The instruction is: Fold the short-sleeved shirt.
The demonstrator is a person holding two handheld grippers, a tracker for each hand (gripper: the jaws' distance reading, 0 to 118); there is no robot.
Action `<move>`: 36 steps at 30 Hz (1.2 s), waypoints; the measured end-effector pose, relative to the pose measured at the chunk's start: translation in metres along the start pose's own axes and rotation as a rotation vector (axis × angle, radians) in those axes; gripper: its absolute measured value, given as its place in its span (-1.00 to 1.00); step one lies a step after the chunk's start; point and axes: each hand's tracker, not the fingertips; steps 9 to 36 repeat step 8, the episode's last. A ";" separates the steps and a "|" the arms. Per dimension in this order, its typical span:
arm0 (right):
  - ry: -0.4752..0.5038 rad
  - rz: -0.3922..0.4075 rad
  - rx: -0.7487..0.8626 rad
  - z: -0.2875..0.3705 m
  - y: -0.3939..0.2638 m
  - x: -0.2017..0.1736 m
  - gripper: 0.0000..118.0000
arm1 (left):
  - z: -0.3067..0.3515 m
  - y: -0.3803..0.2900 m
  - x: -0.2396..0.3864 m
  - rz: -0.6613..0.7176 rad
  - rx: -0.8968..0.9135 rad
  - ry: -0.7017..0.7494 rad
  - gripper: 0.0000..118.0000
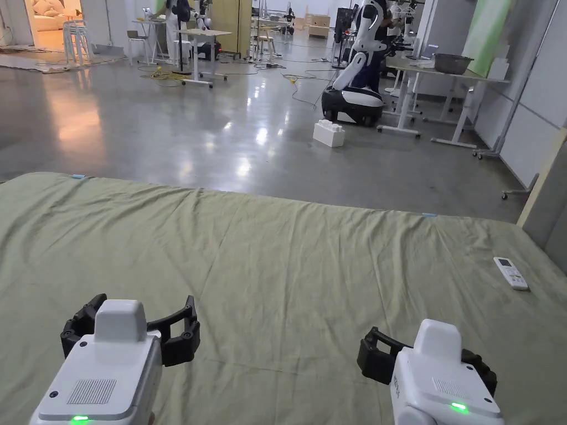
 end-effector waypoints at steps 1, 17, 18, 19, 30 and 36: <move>-0.001 -0.005 -0.001 -0.001 0.000 0.001 1.00 | 0.000 0.000 0.000 0.000 -0.003 -0.002 0.89; 0.092 -0.039 -0.002 -0.005 -0.005 0.010 1.00 | -0.004 -0.001 -0.001 0.004 -0.041 -0.001 0.89; 0.092 -0.039 -0.002 -0.005 -0.005 0.010 1.00 | -0.004 -0.001 -0.001 0.004 -0.041 -0.001 0.89; 0.092 -0.039 -0.002 -0.005 -0.005 0.010 1.00 | -0.004 -0.001 -0.001 0.004 -0.041 -0.001 0.89; 0.092 -0.039 -0.002 -0.005 -0.005 0.010 1.00 | -0.004 -0.001 -0.001 0.004 -0.041 -0.001 0.89; 0.092 -0.039 -0.002 -0.005 -0.005 0.010 1.00 | -0.004 -0.001 -0.001 0.004 -0.041 -0.001 0.89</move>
